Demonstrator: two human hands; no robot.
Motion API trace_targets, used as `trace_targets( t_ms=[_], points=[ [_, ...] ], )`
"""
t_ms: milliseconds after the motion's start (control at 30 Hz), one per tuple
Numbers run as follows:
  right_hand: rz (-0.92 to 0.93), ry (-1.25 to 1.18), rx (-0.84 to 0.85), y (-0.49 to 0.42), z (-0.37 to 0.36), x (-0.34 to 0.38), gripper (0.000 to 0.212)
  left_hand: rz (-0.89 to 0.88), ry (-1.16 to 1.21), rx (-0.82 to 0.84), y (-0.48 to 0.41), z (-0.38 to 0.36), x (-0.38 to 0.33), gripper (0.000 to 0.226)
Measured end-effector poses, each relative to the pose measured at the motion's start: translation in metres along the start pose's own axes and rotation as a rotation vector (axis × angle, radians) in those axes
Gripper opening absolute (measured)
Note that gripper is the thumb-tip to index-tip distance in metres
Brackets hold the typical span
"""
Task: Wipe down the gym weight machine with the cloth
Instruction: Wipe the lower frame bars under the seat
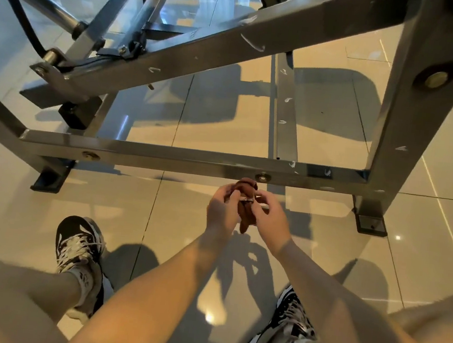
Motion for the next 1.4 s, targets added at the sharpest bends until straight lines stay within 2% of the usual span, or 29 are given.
trace_targets(
  t_ms=[133, 267, 367, 467, 600, 700, 867, 933, 1033, 1100, 1267, 1333, 1400],
  points=[
    [-0.029, -0.199, -0.014, 0.013, 0.004, 0.009, 0.026, -0.014, -0.016, 0.053, 0.02, -0.01, -0.007, 0.023],
    [0.006, -0.314, -0.06, 0.016, 0.011, 0.016, 0.041, -0.03, -0.01, 0.178, 0.032, -0.021, -0.02, 0.027],
    [0.067, -0.29, -0.133, 0.004, 0.016, 0.02, 0.032, -0.039, -0.02, 0.248, 0.025, -0.025, -0.026, 0.029],
    [0.126, -0.133, -0.204, -0.015, 0.025, 0.024, 0.028, -0.139, -0.067, 0.3, 0.013, -0.025, -0.038, 0.031],
    [0.172, 0.312, -0.528, -0.046, 0.052, 0.031, 0.035, -0.36, -0.357, 0.238, -0.015, -0.03, -0.059, 0.037],
    [0.165, 0.55, -0.452, -0.063, 0.044, 0.028, 0.037, -0.531, -0.572, 0.264, -0.038, -0.039, -0.068, 0.035],
    [0.339, 0.644, -0.258, -0.069, 0.026, 0.028, 0.034, -0.571, -0.628, 0.35, -0.058, -0.048, -0.074, 0.035],
    [0.375, 0.688, -0.307, -0.067, 0.044, 0.026, 0.03, -0.588, -0.729, 0.374, -0.059, -0.053, -0.075, 0.035],
    [0.186, 0.782, -0.401, -0.072, 0.077, 0.015, 0.035, -0.545, -0.844, 0.41, -0.058, -0.054, -0.079, 0.038],
    [0.111, 0.84, -0.423, -0.074, 0.075, 0.014, 0.043, -0.577, -0.932, 0.42, -0.052, -0.057, -0.087, 0.041],
    [0.233, 0.647, -0.344, -0.066, 0.04, 0.029, 0.039, -0.606, -0.97, 0.526, -0.045, -0.063, -0.102, 0.042],
    [0.275, 0.656, -0.304, -0.064, 0.052, 0.029, 0.036, -0.587, -0.983, 0.535, -0.055, -0.059, -0.095, 0.044],
    [0.231, 0.712, -0.328, -0.068, 0.071, 0.024, 0.035, -0.59, -1.029, 0.558, -0.06, -0.055, -0.091, 0.046]
  ],
)
Point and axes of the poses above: each hand's wrist, its own y-axis away from the middle knuckle, its own z-axis out of the back of the hand, x = y × z, the point moved 3 cm from there along -y, towards the middle knuckle, and after that the axes turned 8 degrees about z, right-handed, at the moved point
